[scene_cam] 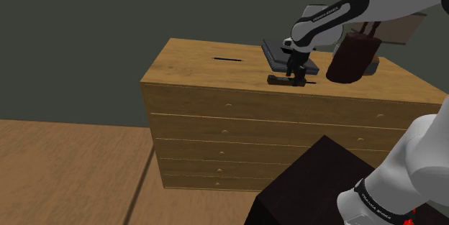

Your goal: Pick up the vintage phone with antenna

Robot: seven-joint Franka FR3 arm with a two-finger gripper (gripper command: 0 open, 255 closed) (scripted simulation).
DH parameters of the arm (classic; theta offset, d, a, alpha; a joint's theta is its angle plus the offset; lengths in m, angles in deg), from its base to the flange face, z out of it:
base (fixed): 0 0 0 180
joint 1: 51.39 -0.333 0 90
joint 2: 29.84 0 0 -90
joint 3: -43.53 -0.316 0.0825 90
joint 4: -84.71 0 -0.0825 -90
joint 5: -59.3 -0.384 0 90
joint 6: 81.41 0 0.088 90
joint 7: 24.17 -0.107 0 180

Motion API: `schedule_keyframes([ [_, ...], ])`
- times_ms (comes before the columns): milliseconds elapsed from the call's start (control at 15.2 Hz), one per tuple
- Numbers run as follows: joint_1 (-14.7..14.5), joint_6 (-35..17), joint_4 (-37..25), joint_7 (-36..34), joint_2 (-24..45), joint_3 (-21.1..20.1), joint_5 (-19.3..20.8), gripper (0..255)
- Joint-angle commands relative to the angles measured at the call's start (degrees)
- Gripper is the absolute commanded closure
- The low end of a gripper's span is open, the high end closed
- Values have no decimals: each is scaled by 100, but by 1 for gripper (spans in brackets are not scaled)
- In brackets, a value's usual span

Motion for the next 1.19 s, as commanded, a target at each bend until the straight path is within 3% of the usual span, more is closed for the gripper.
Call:
schedule_keyframes([
  [0,7,-102,61,30,45,-1,-35,0],
  [66,7,-102,61,29,45,-1,-34,0],
  [132,12,-104,53,40,57,1,-43,255],
  [726,7,-102,61,30,45,-1,-35,255],
  [1122,-21,343,-138,-108,-246,10,166,255],
])
